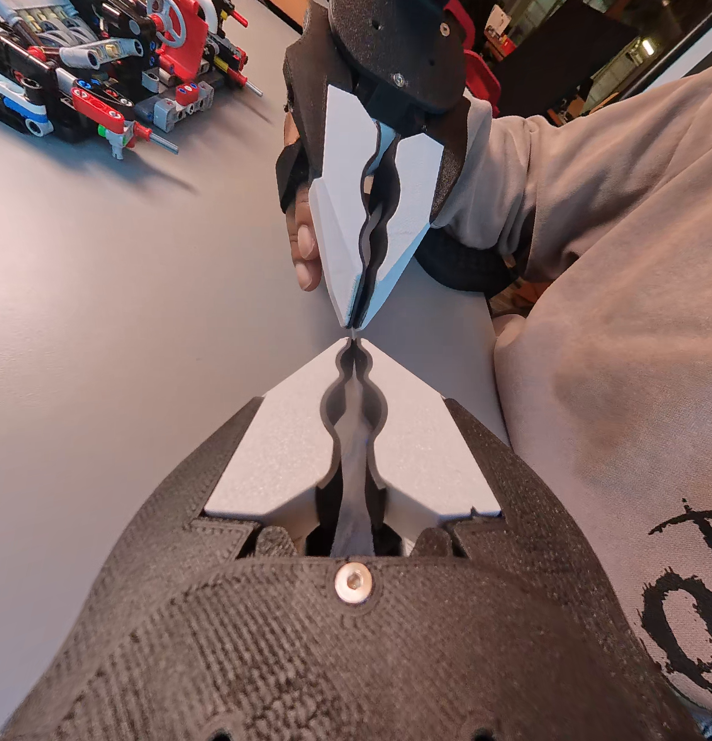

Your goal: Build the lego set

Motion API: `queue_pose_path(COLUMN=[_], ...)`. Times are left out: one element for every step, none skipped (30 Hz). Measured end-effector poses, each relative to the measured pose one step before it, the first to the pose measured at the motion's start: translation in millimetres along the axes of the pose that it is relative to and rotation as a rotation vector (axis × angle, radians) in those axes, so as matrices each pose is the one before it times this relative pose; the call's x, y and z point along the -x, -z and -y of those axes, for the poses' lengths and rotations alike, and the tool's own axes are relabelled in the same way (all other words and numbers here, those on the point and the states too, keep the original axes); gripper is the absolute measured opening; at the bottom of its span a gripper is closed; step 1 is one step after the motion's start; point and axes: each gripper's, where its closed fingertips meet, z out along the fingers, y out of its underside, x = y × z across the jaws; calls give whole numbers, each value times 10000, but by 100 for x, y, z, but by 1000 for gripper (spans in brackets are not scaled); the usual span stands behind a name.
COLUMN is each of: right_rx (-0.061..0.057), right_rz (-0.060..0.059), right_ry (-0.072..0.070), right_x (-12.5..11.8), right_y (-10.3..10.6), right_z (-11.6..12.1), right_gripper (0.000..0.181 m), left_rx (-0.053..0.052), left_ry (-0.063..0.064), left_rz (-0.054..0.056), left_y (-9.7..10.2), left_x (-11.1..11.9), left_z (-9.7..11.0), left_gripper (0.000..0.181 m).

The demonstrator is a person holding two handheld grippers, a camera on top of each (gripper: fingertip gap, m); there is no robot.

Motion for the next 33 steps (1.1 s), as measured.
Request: queue_pose_path(right_rx=[-10, -24, 5, 16, 19, -10, -25, 18, 14, 60, -26, -44, -52, -71, -93, -70, -3, 68, 72, 74, 82, 121, 202, 249, 190, 134, 72, 103, 135, 141, 106, 78, 64], right_rz=[9, 48, 13, 10, 26, -40, -23, 31, -21, -63, 27, -18, -67, -156, -211, -221, -243, -322, -292, -283, -302, -212, -141, -152, -67, -80, -134, -129, -89, -58, -42, -25, -24], right_ry=[-4, -31, -23, 0, 0, 7, 13, 16, 64, 94, 76, 55, 105, 184, 259, 300, 390, 477, 501, 509, 529, 559, 589, 620, 511, 351, 319, 286, 280, 224, 179, 96, 121], right_x=[31, 68, 11, 18, 33, -48, -21, 91, 30, -44, 96, 10, -51, -131, -150, -96, -48, -85, -11, 20, -11, 90, 167, 135, 217, 125, -22, -44, 28, 105, 141, 139, 115], right_y=[-30, -23, -20, -1, 10, -4, -52, -104, -104, -58, -20, 10, 24, 42, 53, 36, -22, -91, -104, -78, -54, -44, -65, -126, -123, -53, 35, 40, 17, -10, -35, -30, 7], right_z=[-9, 6, -3, -16, -13, 11, 18, -37, -27, -86, 26, 67, 66, 108, 131, 85, -7, -153, -190, -186, -164, -160, -261, -373, -291, -165, -21, -18, -47, -87, -95, -96, -52], right_gripper=[0, 0, 0, 0, 0, 0, 0, 0, 0, 0, 0, 0, 0, 0, 0, 0, 0, 0, 0, 0, 0, 0, 0, 0, 0, 0, 0, 0, 0, 0, 0, 0, 0], left_rx=[13, -1, -17, -24, -33, -80, -81, -25, 39, 43, -5, -29, -27, -62, -82, -36, 46, 88, 89, 59, 28, 75, 130, 144, 155, 81, 14, 0, 21, 35, 50, 40, 26], left_ry=[-24, 2, -2, -31, -44, -45, -28, -20, -36, -18, 25, 61, 96, 110, 153, 180, 134, 77, 72, 143, 153, 148, 157, 140, 72, 42, -4, -5, 19, 21, -15, 1, 14], left_rz=[29, -29, -3, 20, 29, 69, 4, -55, 35, 30, -8, -31, -11, 14, -13, -26, 29, 110, 71, 22, 5, -17, 31, 94, 64, 66, 62, 56, 28, 42, 66, 41, -5], left_y=[5, -1, 2, -20, -18, -3, 11, 9, 12, 13, 30, 47, 64, 93, 101, 72, 17, -25, -55, -61, -61, -125, -177, -205, -192, -97, -10, -16, -64, -92, -113, -96, -92], left_x=[62, -32, -3, -1, 1, 62, -38, -114, 35, 50, 17, -14, 31, 90, 82, 57, 89, 183, 162, 138, 131, 98, 170, 263, 187, 107, 19, 27, 38, 72, 72, 66, 21], left_z=[-25, -30, -8, 1, 23, 110, 132, 79, -35, -94, -17, 56, 87, 135, 157, 82, -21, -102, -145, -118, -78, -151, -222, -221, -231, -82, 48, 66, -13, -68, -90, -85, -48], left_gripper=[0, 0, 0, 0, 0, 0, 1, 2, 2, 0, 0, 0, 0, 0, 0, 0, 0, 0, 0, 0, 0, 0, 0, 0, 0, 0, 0, 0, 0, 0, 0, 0, 0])
